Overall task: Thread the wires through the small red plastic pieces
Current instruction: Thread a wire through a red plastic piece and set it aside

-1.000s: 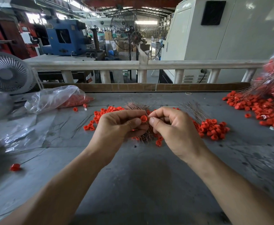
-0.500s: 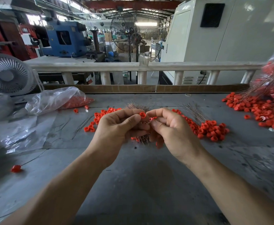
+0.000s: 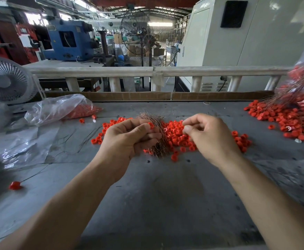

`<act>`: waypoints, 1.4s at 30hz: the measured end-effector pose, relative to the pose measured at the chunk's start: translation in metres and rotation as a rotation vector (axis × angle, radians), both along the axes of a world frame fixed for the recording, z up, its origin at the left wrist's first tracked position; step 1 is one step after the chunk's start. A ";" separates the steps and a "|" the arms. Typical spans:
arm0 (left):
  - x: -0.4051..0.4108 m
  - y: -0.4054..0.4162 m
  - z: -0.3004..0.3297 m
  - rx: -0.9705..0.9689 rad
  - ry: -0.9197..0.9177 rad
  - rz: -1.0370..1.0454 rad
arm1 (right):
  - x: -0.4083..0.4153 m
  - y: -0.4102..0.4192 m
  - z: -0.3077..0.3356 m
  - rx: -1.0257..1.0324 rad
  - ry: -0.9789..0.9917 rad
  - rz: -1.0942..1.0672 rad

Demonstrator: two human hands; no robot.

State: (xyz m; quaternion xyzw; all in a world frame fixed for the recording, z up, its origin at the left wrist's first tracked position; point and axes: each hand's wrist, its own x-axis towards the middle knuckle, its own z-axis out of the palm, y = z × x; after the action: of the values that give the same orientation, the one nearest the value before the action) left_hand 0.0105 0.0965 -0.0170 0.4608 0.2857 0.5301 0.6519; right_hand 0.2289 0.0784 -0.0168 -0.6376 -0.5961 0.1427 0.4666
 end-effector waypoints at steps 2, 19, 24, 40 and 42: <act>0.000 0.000 0.000 -0.015 -0.003 0.022 | 0.013 0.002 -0.001 -0.032 -0.121 -0.097; 0.001 -0.002 0.002 -0.026 0.006 0.039 | -0.004 0.004 -0.010 -0.257 -0.535 -0.043; 0.001 -0.002 0.001 -0.027 -0.006 0.035 | -0.003 0.002 -0.007 -0.084 -0.202 0.030; 0.004 -0.009 0.004 -0.024 -0.005 -0.035 | -0.030 -0.010 -0.001 0.042 0.416 0.382; 0.004 -0.008 0.004 -0.014 -0.002 -0.028 | -0.029 -0.010 0.000 0.059 0.380 0.368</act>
State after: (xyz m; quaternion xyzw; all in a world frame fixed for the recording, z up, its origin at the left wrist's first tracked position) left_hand 0.0148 0.0883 -0.0134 0.4598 0.2822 0.5193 0.6628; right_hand 0.1998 0.0679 -0.0166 -0.4663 -0.6077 0.3249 0.5547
